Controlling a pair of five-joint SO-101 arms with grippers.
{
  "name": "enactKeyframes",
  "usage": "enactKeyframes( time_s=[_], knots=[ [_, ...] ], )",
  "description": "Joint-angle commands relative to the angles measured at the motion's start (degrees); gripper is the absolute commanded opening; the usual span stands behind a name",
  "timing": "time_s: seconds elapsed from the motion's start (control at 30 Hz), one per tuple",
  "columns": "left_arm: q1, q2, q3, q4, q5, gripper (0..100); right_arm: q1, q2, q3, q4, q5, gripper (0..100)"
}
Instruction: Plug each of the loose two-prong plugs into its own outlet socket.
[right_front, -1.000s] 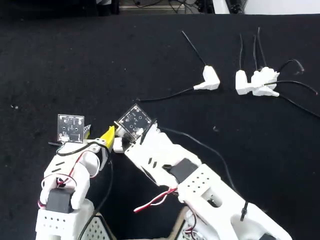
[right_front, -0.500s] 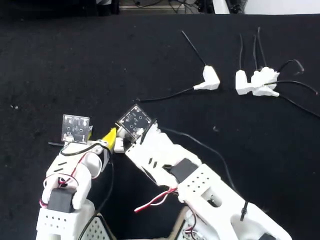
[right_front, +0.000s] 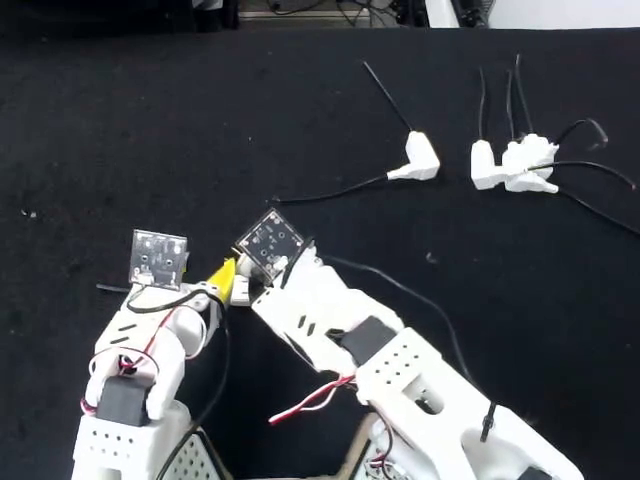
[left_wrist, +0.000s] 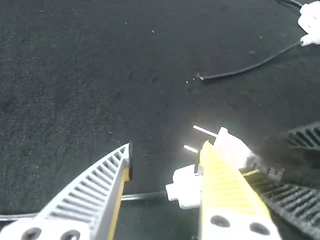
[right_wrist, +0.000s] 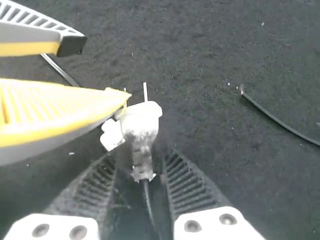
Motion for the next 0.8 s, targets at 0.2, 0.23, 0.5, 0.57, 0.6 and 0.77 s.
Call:
enactKeyframes(
  time_s=[0.2, 0.23, 0.5, 0.57, 0.6, 0.77],
  knots=[
    [3.9, 0.7, 0.7, 0.6, -1.9, 23, -1.0, -2.9, -1.0, -2.2, -0.5, 1.1],
    [3.9, 0.7, 0.7, 0.6, -2.3, 23, -1.0, -2.9, -1.0, -2.2, -0.5, 1.1],
    [5.5, 0.7, 0.9, 0.7, -2.5, 23, -0.8, -2.9, -1.0, -2.2, -0.5, 1.1],
    [5.1, 0.7, 0.9, 0.7, -2.5, 23, -0.6, -2.9, -0.9, -2.1, -0.5, 1.1],
    [5.1, 0.7, 0.7, 0.7, -2.5, 23, -0.6, -2.9, -0.9, -1.9, -0.5, 1.1],
    [1.7, 0.6, -0.8, 2.3, -2.2, 23, 0.9, -2.9, -1.2, 1.1, -0.1, 1.1]
  ],
)
